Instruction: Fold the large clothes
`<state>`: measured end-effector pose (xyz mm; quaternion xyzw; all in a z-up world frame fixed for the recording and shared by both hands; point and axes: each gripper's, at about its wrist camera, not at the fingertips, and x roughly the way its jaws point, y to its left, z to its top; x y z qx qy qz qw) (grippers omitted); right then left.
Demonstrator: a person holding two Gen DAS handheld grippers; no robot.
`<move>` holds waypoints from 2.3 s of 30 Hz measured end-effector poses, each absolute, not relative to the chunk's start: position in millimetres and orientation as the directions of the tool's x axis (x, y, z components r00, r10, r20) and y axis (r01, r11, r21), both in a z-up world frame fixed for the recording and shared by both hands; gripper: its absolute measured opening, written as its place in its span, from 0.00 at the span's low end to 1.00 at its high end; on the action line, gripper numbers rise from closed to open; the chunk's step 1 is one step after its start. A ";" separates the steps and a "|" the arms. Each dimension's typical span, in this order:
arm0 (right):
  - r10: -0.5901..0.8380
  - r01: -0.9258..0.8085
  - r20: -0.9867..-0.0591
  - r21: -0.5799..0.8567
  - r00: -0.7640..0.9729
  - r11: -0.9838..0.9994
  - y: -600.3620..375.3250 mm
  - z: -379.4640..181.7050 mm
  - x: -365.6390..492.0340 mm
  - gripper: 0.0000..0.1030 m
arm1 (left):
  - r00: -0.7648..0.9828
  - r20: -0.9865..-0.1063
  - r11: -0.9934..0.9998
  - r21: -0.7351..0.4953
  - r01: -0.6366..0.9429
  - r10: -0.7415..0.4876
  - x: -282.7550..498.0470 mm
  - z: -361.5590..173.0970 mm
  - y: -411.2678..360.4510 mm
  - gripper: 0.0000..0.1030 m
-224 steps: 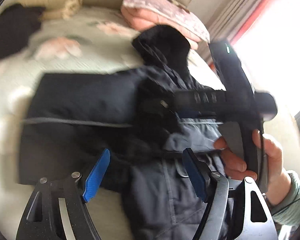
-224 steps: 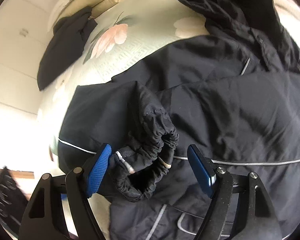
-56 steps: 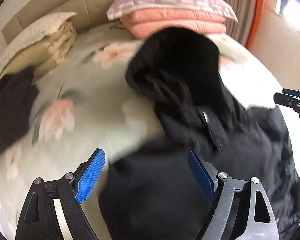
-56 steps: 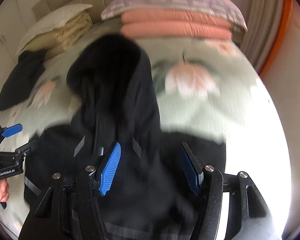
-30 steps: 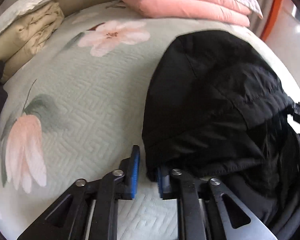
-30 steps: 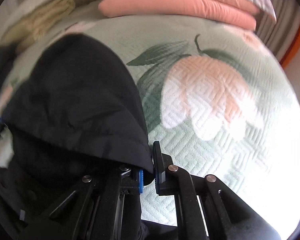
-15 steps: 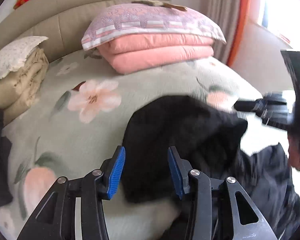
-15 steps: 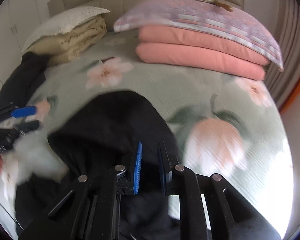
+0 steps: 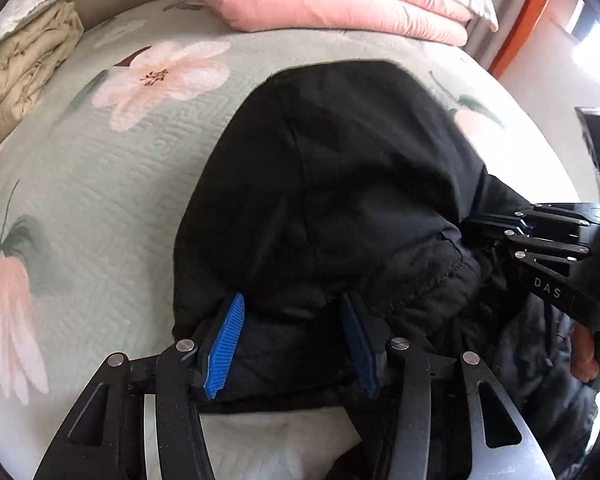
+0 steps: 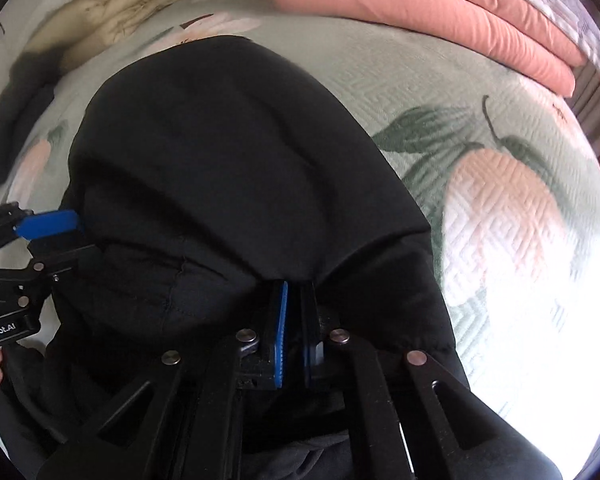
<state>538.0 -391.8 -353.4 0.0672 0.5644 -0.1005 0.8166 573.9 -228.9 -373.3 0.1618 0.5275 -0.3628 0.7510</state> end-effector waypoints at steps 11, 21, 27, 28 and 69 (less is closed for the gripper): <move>-0.024 0.347 -0.910 0.133 0.413 0.928 -460.2 -313.9 522.2 0.47 | 0.197 -0.869 0.786 -0.286 0.548 -0.454 629.9 -356.9 -194.2 0.66; 0.095 0.368 -0.924 0.240 0.370 0.898 -479.8 -357.0 525.8 0.33 | 0.075 -0.859 0.771 -0.413 0.485 -0.507 626.2 -392.4 -195.2 0.26; -0.019 0.298 -0.894 0.129 0.447 0.946 -452.6 -306.2 496.6 0.17 | 0.199 -0.798 0.722 -0.368 0.586 -0.569 596.2 -337.9 -177.1 0.08; -0.025 0.286 -0.885 0.124 0.466 0.950 -447.7 -294.6 487.5 0.17 | 0.204 -0.787 0.713 -0.373 0.594 -0.582 590.2 -328.3 -172.2 0.08; -0.160 0.109 -0.855 -0.122 0.494 0.987 -212.0 -160.4 136.3 0.61 | 0.259 -0.793 0.619 -0.182 0.764 -0.552 235.2 -251.7 27.7 0.46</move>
